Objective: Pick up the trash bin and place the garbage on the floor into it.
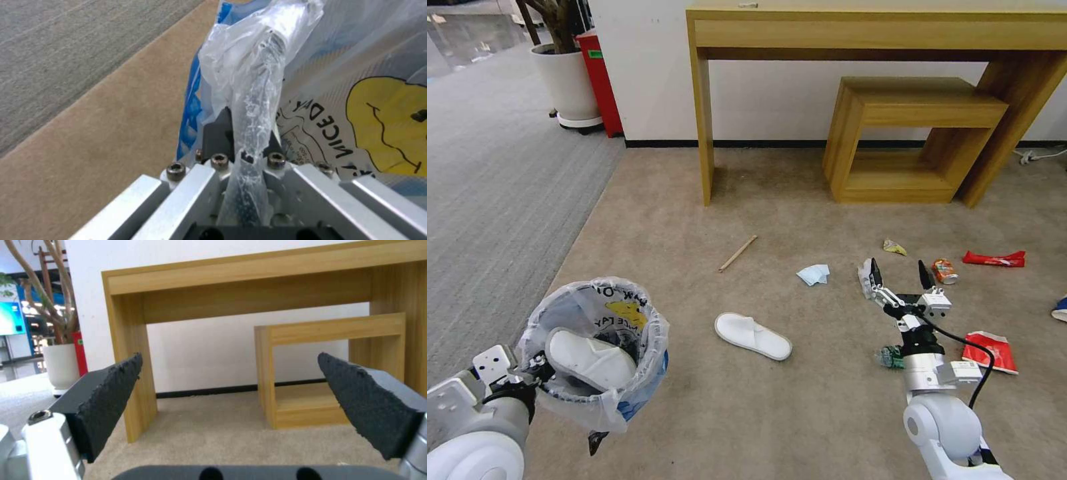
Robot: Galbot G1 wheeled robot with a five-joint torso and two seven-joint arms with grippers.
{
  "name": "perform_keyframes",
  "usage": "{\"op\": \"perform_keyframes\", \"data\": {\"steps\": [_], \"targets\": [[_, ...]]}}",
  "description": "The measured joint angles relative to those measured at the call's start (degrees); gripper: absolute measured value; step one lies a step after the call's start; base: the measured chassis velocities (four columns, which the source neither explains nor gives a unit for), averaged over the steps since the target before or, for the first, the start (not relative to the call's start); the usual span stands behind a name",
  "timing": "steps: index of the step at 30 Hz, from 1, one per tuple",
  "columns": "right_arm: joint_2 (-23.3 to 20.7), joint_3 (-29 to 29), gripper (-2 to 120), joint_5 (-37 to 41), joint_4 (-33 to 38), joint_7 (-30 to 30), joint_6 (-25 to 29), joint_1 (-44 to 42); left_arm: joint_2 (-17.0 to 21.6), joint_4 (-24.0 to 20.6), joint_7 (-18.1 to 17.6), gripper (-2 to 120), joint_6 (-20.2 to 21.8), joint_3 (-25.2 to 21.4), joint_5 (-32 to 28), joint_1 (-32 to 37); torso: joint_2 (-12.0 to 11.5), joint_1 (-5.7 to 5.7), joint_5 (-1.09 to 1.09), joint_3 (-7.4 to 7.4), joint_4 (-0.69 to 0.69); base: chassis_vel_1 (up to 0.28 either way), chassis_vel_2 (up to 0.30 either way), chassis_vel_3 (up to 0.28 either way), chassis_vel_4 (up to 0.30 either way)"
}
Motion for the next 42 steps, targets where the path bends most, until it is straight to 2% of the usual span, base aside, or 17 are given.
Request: {"op": "perform_keyframes", "data": {"steps": [22,32,35,36,38,40,42], "targets": [[-0.43,-1.48,100,0.87,0.21,1.76,-0.52,0.32,-0.95,0.26,-0.05,0,-0.03,1.42,1.08,-0.37,0.0,0.02,-0.02,0.03,0.0,-0.217,0.214,0.223,-0.216],[-1.35,-3.6,100,0.29,0.79,2.17,-3.12,0.57,-1.29,-0.51,-0.04,0,-0.02,1.42,1.13,0.49,0.0,0.0,0.0,-0.01,0.0,-0.015,0.015,0.029,-0.034],[-2.36,-5.06,100,-0.39,0.72,0.87,-5.56,0.67,-1.45,-0.81,-0.03,0,-0.02,1.54,1.29,0.76,0.0,0.01,0.01,-0.01,0.0,0.0,0.0,0.0,0.0],[-3.96,-6.04,100,-0.74,0.51,-1.34,-8.56,0.88,-1.6,-1.04,-0.03,0,-0.02,1.8,1.71,0.91,0.0,0.01,0.01,0.0,0.0,0.0,0.0,0.0,0.0],[-4.82,-6.45,100,-0.97,0.36,-2.42,-9.93,1.08,-1.71,-1.19,-0.02,0,-0.01,2.01,1.97,0.97,0.0,0.01,0.01,0.01,0.0,0.0,0.0,0.0,0.0],[-7.84,-7.78,100,-1.96,-0.21,-6.36,-15.0,2.24,-2.07,-1.5,-0.02,0,-0.01,2.77,2.97,1.07,0.0,0.01,0.01,0.0,0.0,0.0,0.0,0.0,0.0],[-9.37,-8.78,100,-2.2,-0.67,-8.22,-17.1,3.11,-2.29,-1.64,-0.03,0,-0.01,3.24,3.55,1.12,0.0,0.01,0.01,0.01,0.0,0.0,0.0,0.0,0.0]]}}
